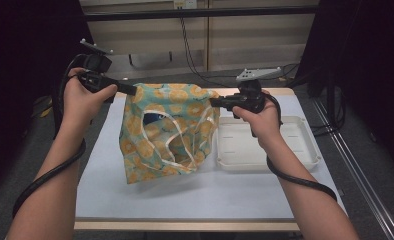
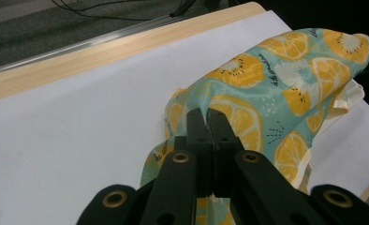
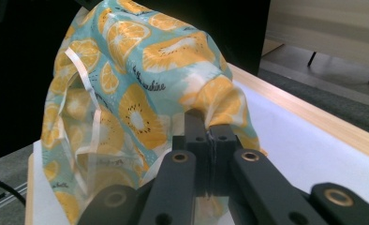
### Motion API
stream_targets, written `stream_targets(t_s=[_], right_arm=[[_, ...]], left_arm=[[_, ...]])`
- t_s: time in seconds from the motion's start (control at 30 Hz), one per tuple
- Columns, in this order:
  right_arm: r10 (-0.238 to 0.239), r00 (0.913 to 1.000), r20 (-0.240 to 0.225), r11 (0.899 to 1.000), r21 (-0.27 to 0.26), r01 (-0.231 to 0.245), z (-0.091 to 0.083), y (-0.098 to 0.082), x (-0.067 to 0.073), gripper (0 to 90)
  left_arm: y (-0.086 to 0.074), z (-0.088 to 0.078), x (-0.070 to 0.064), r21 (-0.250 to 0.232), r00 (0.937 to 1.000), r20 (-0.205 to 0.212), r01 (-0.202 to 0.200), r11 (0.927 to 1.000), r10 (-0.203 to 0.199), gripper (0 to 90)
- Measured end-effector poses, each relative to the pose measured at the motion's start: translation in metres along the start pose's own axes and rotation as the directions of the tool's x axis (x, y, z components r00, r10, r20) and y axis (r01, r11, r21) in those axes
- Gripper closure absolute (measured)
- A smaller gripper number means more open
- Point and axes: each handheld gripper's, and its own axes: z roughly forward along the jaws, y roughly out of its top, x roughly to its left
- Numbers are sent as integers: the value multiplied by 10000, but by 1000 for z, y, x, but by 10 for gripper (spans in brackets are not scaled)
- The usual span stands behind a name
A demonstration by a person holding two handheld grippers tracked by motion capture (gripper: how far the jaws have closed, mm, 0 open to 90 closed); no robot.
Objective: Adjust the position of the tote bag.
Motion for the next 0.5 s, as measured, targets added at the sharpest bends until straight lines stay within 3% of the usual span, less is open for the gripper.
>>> stream_targets(t_s=[0.1,0.17,0.47,0.5], right_arm=[[-29,10000,63,10000,-83,29,-3,2,0,899],[3,9999,153,9998,-175,0,-4,4,-1,899],[169,9998,109,9995,-268,-166,4,5,-2,898],[185,9998,117,9995,-245,-182,5,6,-2,898]], left_arm=[[1,-1,1,-99,10000,78,-41,9999,42,893],[1,0,4,-228,9997,82,233,9995,-231,890],[-10,25,15,308,9983,21,578,9979,-579,893],[-12,28,16,475,9991,17,417,9980,-419,895]])
